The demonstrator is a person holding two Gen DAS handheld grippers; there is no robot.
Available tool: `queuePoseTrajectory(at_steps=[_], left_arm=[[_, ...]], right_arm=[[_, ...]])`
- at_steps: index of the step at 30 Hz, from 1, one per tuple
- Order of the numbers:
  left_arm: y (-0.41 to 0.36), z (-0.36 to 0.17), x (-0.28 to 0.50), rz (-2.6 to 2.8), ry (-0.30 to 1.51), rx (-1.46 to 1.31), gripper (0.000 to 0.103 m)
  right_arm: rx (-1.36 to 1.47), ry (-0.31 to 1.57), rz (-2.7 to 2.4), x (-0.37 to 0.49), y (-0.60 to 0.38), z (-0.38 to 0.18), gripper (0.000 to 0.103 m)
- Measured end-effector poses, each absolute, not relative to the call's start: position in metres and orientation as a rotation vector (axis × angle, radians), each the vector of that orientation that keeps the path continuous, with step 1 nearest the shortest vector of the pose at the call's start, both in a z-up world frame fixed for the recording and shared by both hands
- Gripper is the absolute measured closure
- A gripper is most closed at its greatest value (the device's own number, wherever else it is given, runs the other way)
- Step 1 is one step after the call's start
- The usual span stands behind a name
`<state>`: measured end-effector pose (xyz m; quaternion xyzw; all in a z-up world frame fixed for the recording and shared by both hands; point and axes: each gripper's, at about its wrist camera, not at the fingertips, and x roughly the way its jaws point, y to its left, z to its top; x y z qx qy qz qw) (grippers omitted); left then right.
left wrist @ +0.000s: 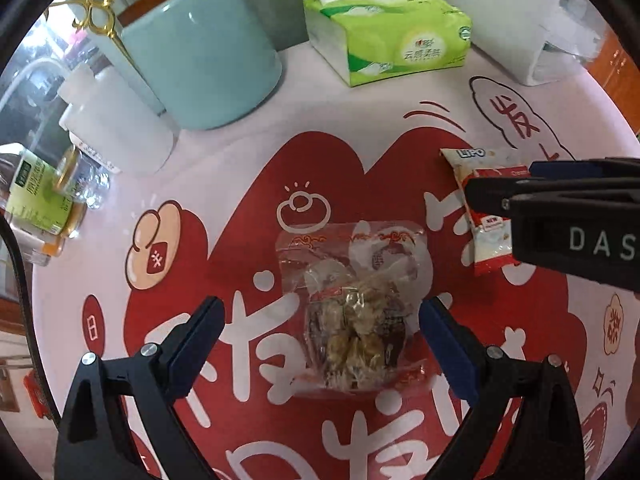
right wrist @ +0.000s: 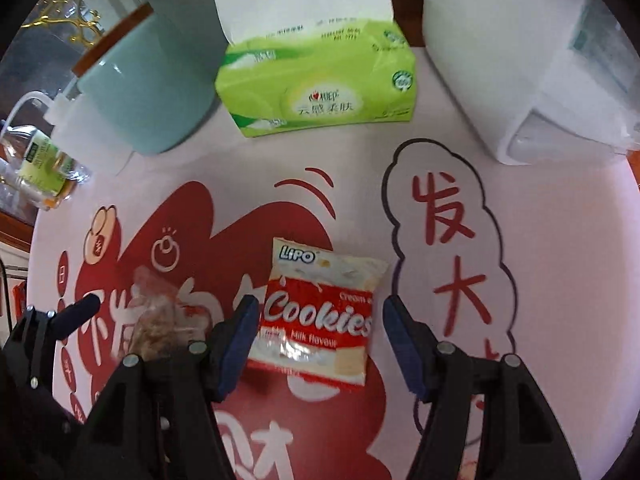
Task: Organize snacks
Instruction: 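Grasp the clear nut bag with the left gripper while the right grasps the red Cookies pack, then carry the nut bag and Cookies pack over the white tray and release them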
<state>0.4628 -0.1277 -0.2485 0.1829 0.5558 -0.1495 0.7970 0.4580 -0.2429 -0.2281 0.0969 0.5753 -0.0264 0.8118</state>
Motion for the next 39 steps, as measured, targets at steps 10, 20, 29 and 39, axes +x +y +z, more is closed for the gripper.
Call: queuePoseTrajectory(at_steps=[10,20,29,39], left_arm=[[-0.114,-0.251,0.471,-0.34,1.224,0.279,0.055],[-0.116,-0.209,0.41,-0.345,1.177,0.409,0.056],[-0.106,-0.11,0.336,-0.363,1.076,0.445,0.056],[-0.076,-0.006,0.209,-0.382,0.993,0.391,0.055]], right_arm=[[0.082,1.22,-0.029,0.444,-0.223,-0.234,0.057],[0.016,1.217,0.045,0.384,-0.218,-0.221,0.058],[-0.06,1.072,0.098,0.304,-0.209,-0.138,0.058],[-0.084,0.89,0.195,0.192,-0.191,-0.045,0.058]])
